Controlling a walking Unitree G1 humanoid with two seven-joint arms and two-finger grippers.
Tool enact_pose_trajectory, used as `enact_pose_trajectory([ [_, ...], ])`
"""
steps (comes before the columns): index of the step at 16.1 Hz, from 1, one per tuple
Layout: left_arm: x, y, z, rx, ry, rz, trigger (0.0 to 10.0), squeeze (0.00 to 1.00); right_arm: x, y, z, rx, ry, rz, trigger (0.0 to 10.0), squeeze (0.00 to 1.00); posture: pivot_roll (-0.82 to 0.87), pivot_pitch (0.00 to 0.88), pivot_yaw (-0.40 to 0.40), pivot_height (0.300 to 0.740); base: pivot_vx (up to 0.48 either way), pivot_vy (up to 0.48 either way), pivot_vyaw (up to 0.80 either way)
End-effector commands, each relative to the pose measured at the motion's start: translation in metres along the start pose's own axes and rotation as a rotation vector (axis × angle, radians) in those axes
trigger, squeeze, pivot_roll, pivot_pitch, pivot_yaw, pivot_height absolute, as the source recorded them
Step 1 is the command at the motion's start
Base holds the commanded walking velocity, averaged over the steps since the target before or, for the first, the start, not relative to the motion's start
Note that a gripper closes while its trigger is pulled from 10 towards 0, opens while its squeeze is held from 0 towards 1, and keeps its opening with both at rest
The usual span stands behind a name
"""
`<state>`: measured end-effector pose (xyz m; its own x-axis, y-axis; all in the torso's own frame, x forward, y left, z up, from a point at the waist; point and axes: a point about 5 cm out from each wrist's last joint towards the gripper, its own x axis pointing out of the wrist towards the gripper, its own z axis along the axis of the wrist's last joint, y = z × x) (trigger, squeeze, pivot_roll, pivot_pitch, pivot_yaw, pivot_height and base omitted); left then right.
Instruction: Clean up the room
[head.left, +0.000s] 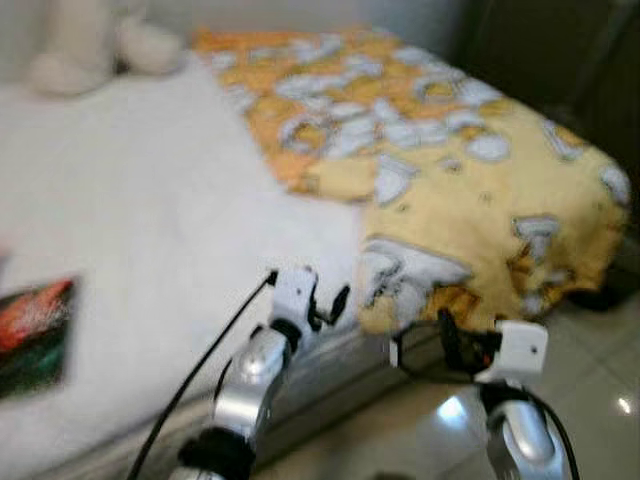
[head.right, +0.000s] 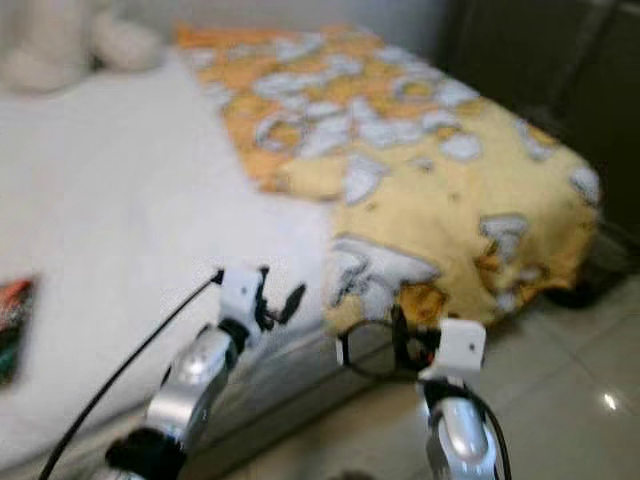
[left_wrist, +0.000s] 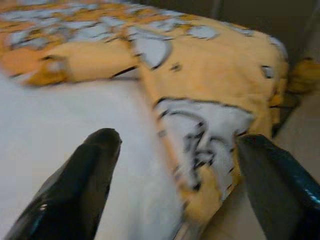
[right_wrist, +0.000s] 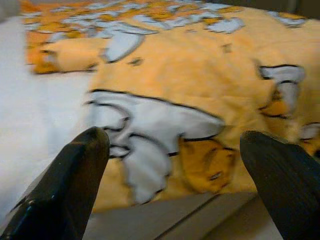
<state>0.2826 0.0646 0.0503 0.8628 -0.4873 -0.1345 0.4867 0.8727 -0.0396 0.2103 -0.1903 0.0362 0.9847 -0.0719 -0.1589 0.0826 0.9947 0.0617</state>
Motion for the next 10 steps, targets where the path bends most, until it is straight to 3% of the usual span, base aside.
enact_pose_trajectory([
  [1,0.002,-0.022,-0.002,-0.028,0.004,-0.061,10.0,1.0,-0.002,-0.008,-0.005,-0.021,0.034,-0.029,10.0,1.0,-0.02,0.005,-0.019,0.74,0.461,0.0,-0.54],
  [5,0.007,-0.025,-0.012,-0.015,0.069,-0.075,10.0,1.0,-0.004,-0.005,-0.01,-0.068,0.055,0.01,10.0,0.96,-0.03,0.011,-0.026,0.74,0.464,0.0,-0.38],
  [6,0.012,-0.022,-0.016,0.001,0.116,-0.061,10.0,1.0,-0.004,-0.005,-0.01,-0.072,0.058,0.013,10.0,0.0,-0.03,0.017,-0.028,0.74,0.465,0.0,0.0],
  [8,0.021,-0.018,-0.022,-0.012,0.211,-0.056,10.0,1.0,-0.006,-0.004,-0.009,-0.074,0.055,0.018,10.0,0.0,-0.04,0.03,-0.031,0.74,0.231,0.0,0.0],
  [9,0.024,-0.028,-0.031,-0.023,0.307,-0.12,10.0,0.0,-0.009,-0.004,-0.008,-0.078,0.055,0.021,10.0,0.0,-0.05,0.043,-0.032,0.74,0.0,0.0,0.0],
  [10,0.025,-0.03,-0.034,-0.035,0.345,-0.125,10.0,0.0,-0.012,-0.003,-0.006,-0.08,0.053,0.026,10.0,0.0,-0.07,0.063,-0.032,0.74,0.0,0.0,0.0],
])
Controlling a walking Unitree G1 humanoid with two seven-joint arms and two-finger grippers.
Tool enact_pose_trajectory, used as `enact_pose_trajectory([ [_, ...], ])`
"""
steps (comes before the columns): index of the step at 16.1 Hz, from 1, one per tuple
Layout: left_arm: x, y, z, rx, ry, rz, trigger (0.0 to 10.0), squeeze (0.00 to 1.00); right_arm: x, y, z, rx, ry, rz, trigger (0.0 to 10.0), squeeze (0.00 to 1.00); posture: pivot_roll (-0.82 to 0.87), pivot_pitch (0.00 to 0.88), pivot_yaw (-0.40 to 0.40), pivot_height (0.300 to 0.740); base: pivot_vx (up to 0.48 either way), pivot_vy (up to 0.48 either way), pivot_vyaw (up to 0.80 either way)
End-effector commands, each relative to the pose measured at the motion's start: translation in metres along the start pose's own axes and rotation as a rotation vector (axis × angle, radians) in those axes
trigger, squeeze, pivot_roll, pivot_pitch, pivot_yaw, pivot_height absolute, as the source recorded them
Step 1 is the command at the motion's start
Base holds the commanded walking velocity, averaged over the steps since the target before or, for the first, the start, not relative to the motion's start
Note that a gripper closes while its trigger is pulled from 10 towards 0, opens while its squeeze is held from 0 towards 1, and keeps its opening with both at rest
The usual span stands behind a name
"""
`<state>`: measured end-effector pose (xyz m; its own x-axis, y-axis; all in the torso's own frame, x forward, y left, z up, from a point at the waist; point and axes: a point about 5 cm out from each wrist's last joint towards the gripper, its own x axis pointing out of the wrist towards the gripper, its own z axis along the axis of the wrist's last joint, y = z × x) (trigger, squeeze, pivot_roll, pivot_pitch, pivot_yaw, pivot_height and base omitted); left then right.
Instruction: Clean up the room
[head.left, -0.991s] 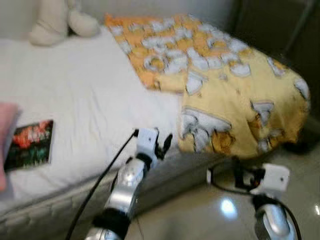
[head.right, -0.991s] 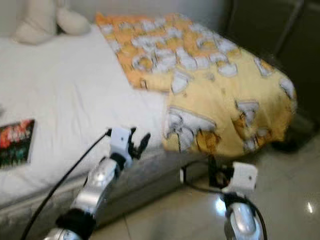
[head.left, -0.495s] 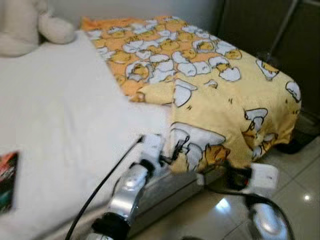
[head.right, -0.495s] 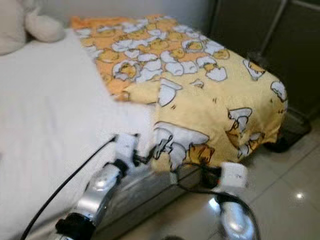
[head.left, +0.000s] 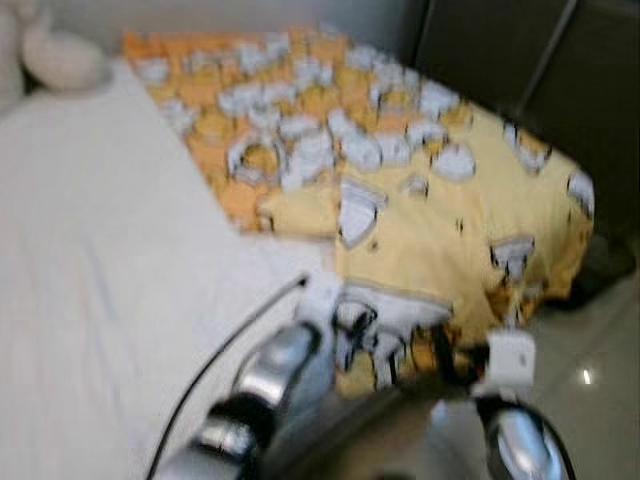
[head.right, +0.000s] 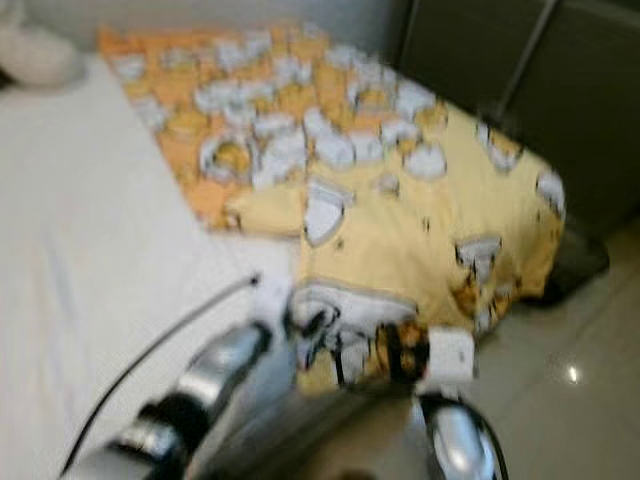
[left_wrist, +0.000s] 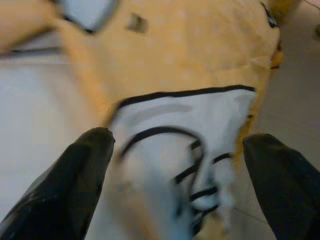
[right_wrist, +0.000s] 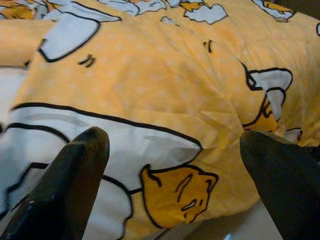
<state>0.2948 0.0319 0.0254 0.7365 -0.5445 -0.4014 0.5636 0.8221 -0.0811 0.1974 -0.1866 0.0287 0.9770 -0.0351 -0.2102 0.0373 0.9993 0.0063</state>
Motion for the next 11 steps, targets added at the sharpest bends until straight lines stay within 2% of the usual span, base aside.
enact_pose_trajectory([
  [1,0.0,-0.009,-0.013,-0.035,0.062,-0.023,10.0,0.0,-0.002,-0.005,0.004,-0.017,-0.002,-0.006,10.0,0.0,-0.07,0.063,-0.032,0.74,0.0,0.0,0.0],
  [2,0.002,-0.008,-0.012,-0.061,0.066,-0.002,10.0,0.0,-0.007,-0.005,0.005,-0.024,-0.005,0.002,10.0,0.0,-0.09,0.091,-0.035,0.74,0.0,0.0,0.0],
  [4,0.01,-0.016,-0.006,-0.096,0.084,0.034,10.0,0.0,-0.04,0.0,0.002,-0.054,0.012,0.076,10.0,0.0,-0.15,0.173,-0.048,0.74,0.0,0.0,0.0],
  [5,0.011,-0.018,-0.006,-0.096,0.086,0.038,10.0,0.0,-0.044,0.001,0.001,-0.053,0.017,0.081,10.0,0.0,-0.15,0.173,-0.048,0.74,0.0,0.0,0.0],
  [8,0.014,-0.027,-0.004,-0.106,0.075,0.085,10.0,0.0,-0.083,-0.001,-0.009,-0.055,0.103,0.06,10.0,0.0,-0.22,0.258,-0.049,0.74,0.0,0.0,0.0],
  [9,0.015,-0.031,-0.004,-0.128,0.068,0.088,10.0,0.0,-0.091,0.001,-0.009,-0.051,0.121,0.061,10.0,0.0,-0.22,0.283,-0.051,0.74,0.0,0.0,0.0],
  [11,0.015,-0.033,-0.003,-0.145,0.065,0.1,10.0,0.0,-0.097,0.003,-0.007,-0.049,0.131,0.065,10.0,0.0,-0.22,0.296,-0.05,0.74,0.0,0.0,0.0],
])
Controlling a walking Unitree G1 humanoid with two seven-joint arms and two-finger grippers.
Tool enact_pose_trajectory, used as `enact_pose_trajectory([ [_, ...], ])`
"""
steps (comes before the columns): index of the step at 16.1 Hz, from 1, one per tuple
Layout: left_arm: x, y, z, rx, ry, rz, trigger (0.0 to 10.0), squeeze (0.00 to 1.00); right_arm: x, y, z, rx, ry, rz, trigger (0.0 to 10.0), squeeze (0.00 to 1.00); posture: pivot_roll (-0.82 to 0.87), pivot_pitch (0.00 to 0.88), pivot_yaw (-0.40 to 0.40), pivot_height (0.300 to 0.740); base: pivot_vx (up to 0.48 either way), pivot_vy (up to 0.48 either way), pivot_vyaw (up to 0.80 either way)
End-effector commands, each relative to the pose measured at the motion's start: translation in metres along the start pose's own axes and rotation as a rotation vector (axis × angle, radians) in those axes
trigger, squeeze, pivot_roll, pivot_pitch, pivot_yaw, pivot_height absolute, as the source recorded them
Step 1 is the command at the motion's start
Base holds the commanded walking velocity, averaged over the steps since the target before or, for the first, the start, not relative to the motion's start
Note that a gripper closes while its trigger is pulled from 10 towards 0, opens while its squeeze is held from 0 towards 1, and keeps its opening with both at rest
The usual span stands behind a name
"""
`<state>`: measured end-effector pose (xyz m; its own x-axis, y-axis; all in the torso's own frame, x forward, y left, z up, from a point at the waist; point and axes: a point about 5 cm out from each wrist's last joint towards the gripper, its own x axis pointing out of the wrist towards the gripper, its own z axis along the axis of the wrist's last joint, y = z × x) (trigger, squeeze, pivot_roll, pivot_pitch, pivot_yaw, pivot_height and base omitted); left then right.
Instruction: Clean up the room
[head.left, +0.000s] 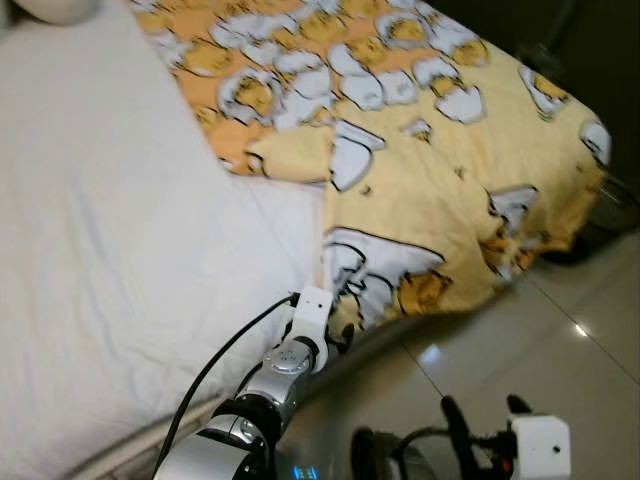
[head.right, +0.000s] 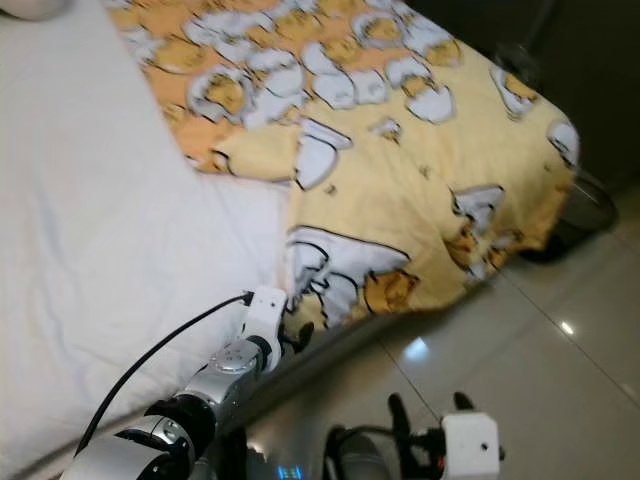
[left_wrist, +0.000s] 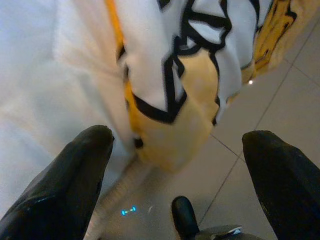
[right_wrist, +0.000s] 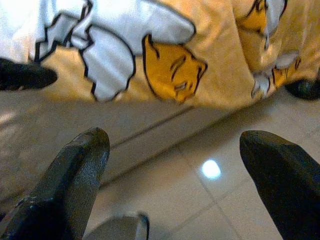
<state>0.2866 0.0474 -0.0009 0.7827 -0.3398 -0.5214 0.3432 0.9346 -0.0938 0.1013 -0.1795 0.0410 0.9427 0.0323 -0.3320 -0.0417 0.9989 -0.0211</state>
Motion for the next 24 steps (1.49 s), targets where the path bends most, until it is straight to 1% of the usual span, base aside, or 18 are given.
enact_pose_trajectory([
  [1,0.008,-0.041,0.03,-0.046,-0.07,-0.071,10.0,0.0,-0.001,0.0,0.002,0.004,0.005,0.0,10.0,0.0,-0.22,0.311,-0.05,0.74,0.0,0.0,0.0],
  [2,0.009,-0.036,0.035,-0.065,-0.089,-0.046,10.0,0.0,-0.001,0.001,0.002,0.009,0.003,-0.001,10.0,0.0,-0.22,0.31,-0.045,0.74,0.0,0.0,0.0],
  [3,0.007,-0.024,0.043,-0.028,-0.162,-0.023,10.0,0.0,0.0,0.006,0.006,0.017,-0.012,0.012,10.0,0.0,-0.2,0.299,-0.03,0.74,0.0,0.0,0.0],
  [4,0.004,-0.018,0.042,0.03,-0.212,-0.035,10.0,0.0,0.001,0.01,0.007,0.021,-0.022,0.022,10.0,0.0,-0.18,0.284,-0.023,0.74,0.0,0.0,0.0],
  [5,0.001,-0.017,0.039,0.059,-0.228,-0.045,10.0,0.0,0.003,0.01,0.007,0.023,-0.024,0.024,10.0,0.0,-0.17,0.273,-0.018,0.74,0.0,0.0,0.0],
  [7,-0.016,-0.011,0.025,0.108,-0.297,-0.107,10.0,0.0,0.014,0.011,0.007,0.032,-0.036,0.021,10.0,0.0,-0.13,0.235,-0.003,0.74,0.0,0.0,0.0],
  [8,-0.036,-0.008,0.021,0.141,-0.355,-0.152,10.0,0.0,0.025,0.012,0.009,0.038,-0.055,0.025,10.0,0.0,-0.1,0.218,-0.002,0.74,0.0,0.0,0.0],
  [10,-0.072,0.003,0.026,0.077,-0.464,-0.172,10.0,0.0,0.042,0.013,0.014,0.051,-0.097,0.026,10.0,0.0,-0.03,0.153,-0.003,0.74,0.0,0.0,0.0],
  [11,-0.079,0.007,0.03,0.062,-0.493,-0.155,10.0,0.0,0.043,0.011,0.018,0.064,-0.117,0.014,10.0,0.0,-0.02,0.147,-0.003,0.74,0.0,0.0,0.0],
  [12,-0.092,0.016,0.037,0.038,-0.546,-0.093,10.0,0.0,0.044,0.007,0.025,0.095,-0.155,-0.017,10.0,0.0,-0.01,0.122,-0.003,0.74,0.0,0.0,0.0],
  [13,-0.103,0.029,0.041,0.031,-0.561,0.001,10.0,0.0,0.047,-0.001,0.034,0.124,-0.2,-0.07,10.0,0.0,-0.01,0.074,-0.001,0.74,0.0,0.0,0.0],
  [15,-0.108,0.042,0.051,0.063,-0.579,0.085,10.0,0.0,0.051,-0.008,0.038,0.146,-0.236,-0.116,10.0,0.0,0.01,0.023,0.009,0.74,0.0,0.0,0.0],
  [16,-0.107,0.044,0.056,0.067,-0.582,0.083,10.0,0.0,0.054,-0.009,0.036,0.15,-0.235,-0.121,10.0,0.0,0.01,0.02,0.009,0.74,0.0,0.0,0.0],
  [17,-0.097,0.044,0.064,0.044,-0.579,0.057,10.0,0.0,0.065,-0.007,0.033,0.147,-0.225,-0.129,10.0,0.0,0.0,0.0,0.01,0.74,0.394,-0.266,0.0],
  [18,-0.086,0.037,0.072,0.056,-0.582,0.009,10.0,0.0,0.076,-0.002,0.036,0.132,-0.237,-0.106,10.0,0.0,0.0,0.0,0.006,0.74,0.394,-0.27,0.0],
  [19,-0.081,0.032,0.077,0.06,-0.579,-0.016,10.0,0.0,0.082,0.001,0.04,0.118,-0.247,-0.088,10.0,0.0,0.0,0.0,0.007,0.74,0.398,-0.266,0.0],
  [21,-0.077,0.029,0.081,0.047,-0.562,-0.056,10.0,0.0,0.093,0.002,0.046,0.107,-0.263,-0.075,10.0,0.0,-0.01,0.0,0.015,0.74,0.398,-0.266,0.0],
  [24,-0.069,0.018,0.075,0.072,-0.506,-0.144,10.0,0.0,0.101,0.002,0.046,0.085,-0.278,-0.065,10.0,0.0,-0.02,0.0,0.025,0.74,0.399,-0.264,0.0],
])
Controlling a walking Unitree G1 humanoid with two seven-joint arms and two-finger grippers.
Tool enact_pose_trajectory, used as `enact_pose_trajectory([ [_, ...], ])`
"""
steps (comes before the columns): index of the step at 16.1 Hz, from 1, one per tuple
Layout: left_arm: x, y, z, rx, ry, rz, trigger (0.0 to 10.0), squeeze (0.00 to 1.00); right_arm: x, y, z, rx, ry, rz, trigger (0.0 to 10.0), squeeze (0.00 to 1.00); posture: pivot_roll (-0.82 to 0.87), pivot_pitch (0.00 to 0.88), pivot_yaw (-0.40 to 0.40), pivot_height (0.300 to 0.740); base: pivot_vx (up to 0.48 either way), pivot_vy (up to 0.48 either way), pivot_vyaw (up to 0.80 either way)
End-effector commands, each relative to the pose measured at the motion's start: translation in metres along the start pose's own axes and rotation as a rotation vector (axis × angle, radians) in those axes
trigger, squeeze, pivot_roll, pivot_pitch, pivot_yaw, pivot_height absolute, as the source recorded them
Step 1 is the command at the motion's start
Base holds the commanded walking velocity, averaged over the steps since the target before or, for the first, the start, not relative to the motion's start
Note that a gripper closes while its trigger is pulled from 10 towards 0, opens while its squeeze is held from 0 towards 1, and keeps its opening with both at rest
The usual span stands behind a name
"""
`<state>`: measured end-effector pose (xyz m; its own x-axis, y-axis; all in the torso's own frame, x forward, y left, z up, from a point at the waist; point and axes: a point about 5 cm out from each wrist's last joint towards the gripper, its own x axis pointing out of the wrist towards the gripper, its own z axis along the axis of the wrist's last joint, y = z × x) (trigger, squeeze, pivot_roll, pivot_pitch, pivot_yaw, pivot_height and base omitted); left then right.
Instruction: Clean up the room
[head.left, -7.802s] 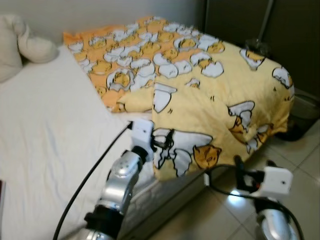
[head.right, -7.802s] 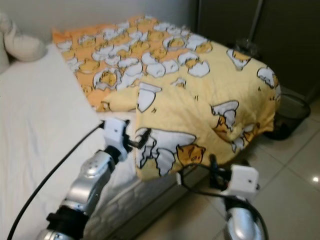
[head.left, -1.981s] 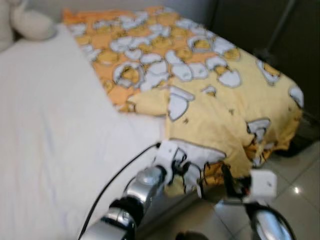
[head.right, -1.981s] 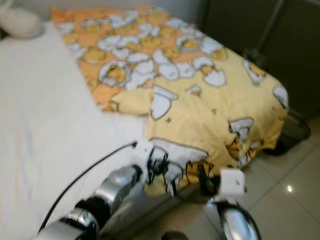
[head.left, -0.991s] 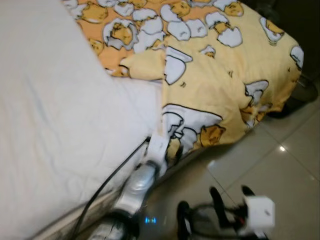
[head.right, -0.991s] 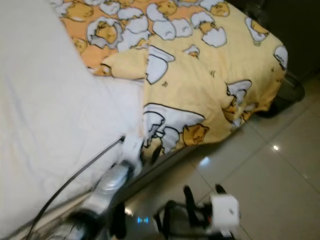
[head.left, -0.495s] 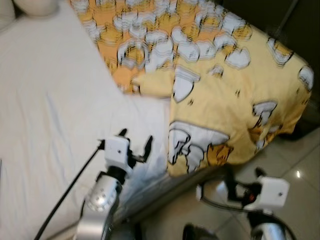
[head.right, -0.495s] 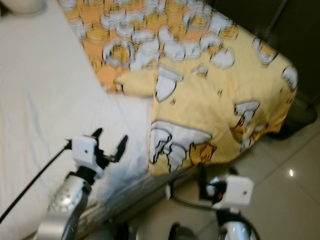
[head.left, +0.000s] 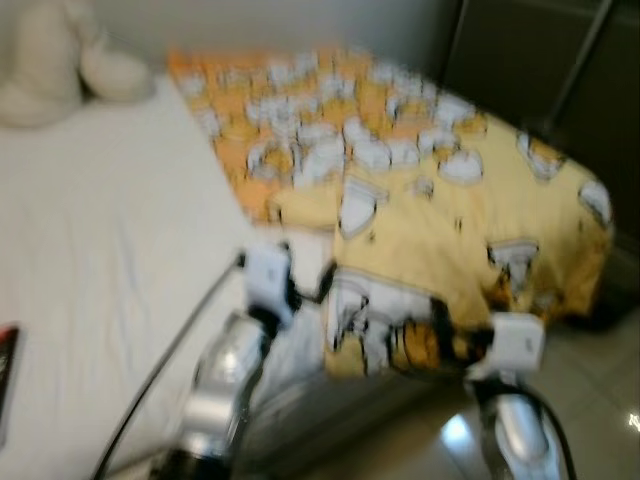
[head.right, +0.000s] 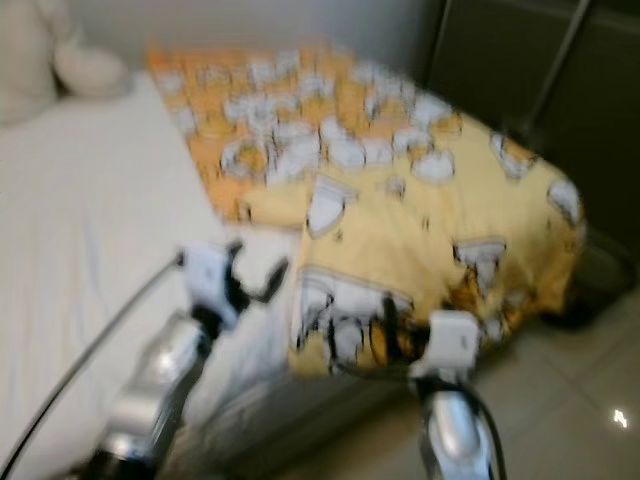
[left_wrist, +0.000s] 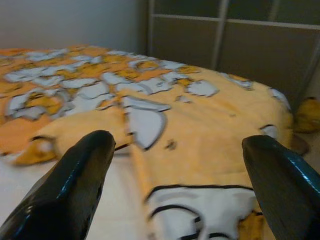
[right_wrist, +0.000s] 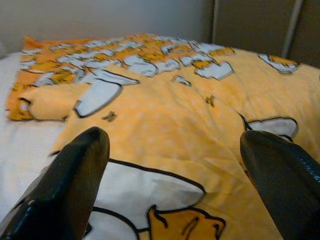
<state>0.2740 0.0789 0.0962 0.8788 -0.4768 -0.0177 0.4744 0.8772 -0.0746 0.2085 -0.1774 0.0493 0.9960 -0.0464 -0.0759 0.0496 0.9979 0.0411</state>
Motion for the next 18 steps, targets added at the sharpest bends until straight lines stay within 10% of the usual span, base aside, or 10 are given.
enact_pose_trajectory([
  [1,0.007,0.001,-0.004,0.01,0.046,-0.021,10.0,0.0,0.003,0.006,0.0,0.002,-0.012,0.014,10.0,0.0,-0.03,0.0,0.028,0.74,0.458,0.0,0.0],
  [7,0.043,0.039,-0.031,0.091,0.283,0.197,10.0,0.0,-0.009,0.014,-0.014,-0.013,0.035,0.033,10.0,0.0,-0.06,0.011,0.044,0.74,0.0,0.0,-0.25],
  [18,0.064,0.028,-0.035,0.04,0.283,0.412,10.0,0.0,-0.087,0.011,-0.012,-0.04,0.163,0.063,10.0,0.0,-0.22,0.25,-0.036,0.74,0.0,0.0,0.0],
])
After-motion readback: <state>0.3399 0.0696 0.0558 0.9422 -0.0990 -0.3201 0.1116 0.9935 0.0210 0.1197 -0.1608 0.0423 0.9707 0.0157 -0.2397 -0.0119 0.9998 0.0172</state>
